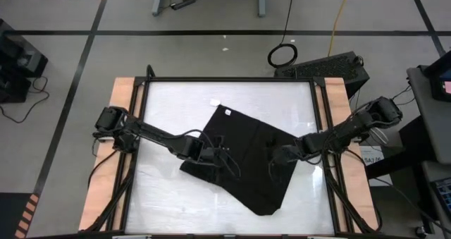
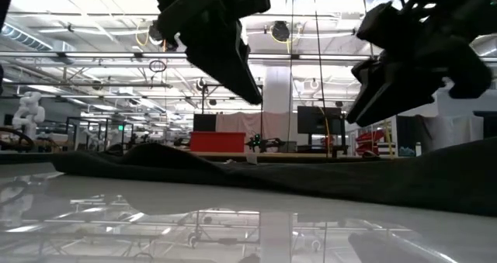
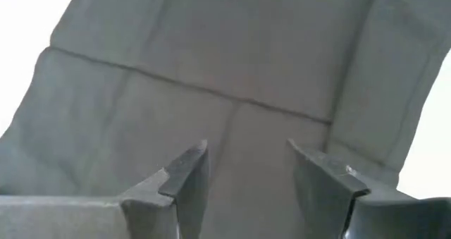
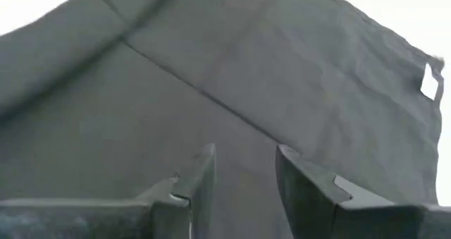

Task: Roll towel
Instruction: Roll the towel

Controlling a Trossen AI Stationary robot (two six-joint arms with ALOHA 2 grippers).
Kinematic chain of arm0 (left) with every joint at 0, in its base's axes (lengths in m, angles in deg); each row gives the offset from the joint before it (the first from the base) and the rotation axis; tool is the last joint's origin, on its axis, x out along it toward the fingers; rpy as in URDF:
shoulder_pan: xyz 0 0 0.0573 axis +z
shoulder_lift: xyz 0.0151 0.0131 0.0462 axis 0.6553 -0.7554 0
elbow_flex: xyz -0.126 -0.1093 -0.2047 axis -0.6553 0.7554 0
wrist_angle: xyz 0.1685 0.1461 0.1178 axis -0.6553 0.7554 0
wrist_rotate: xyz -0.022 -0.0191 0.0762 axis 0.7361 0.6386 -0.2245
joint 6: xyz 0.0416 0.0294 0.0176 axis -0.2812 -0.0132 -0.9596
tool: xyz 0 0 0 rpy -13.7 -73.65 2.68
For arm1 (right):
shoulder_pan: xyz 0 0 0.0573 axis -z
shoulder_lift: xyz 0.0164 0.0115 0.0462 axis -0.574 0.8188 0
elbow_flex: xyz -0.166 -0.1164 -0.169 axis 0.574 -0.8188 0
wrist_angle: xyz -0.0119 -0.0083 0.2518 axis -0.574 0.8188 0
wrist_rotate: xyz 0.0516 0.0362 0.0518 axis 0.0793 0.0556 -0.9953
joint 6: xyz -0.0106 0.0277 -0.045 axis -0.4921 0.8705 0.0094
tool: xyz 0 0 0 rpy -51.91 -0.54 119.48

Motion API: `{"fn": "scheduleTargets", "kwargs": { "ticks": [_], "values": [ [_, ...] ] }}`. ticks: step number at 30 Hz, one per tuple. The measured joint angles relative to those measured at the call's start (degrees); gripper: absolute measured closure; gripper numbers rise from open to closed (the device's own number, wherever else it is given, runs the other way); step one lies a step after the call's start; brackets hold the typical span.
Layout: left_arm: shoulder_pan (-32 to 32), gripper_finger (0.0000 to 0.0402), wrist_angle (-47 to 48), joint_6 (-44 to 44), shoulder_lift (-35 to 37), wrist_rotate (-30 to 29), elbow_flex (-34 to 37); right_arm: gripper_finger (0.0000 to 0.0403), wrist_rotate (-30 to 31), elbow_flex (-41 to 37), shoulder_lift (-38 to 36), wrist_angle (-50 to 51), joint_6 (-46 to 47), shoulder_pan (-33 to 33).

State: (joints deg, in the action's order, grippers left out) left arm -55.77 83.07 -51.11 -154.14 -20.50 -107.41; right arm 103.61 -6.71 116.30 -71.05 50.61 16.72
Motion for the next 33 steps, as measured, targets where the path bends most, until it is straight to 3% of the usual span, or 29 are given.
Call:
{"fn": "scheduleTargets", "kwargs": {
  "ticks": [13,19,33],
  "values": [
    [-6.3,0.0213,-6.5,0.0,-4.4,-1.6,0.1,0.0271,-3.3,0.0,1.2,1.7,-2.6,8.4],
    [-7.9,0.0213,-8.9,-1.6,-8.1,-5.6,0.1,0.0271,-7.6,0.0,5.2,0.2,-3.0,11.6],
    [-11.6,0.0213,-13.5,-2.0,-14.8,-9.5,-0.1,0.0271,-7.6,0.2,13.3,-4.2,-3.0,16.8]
  ]
}}
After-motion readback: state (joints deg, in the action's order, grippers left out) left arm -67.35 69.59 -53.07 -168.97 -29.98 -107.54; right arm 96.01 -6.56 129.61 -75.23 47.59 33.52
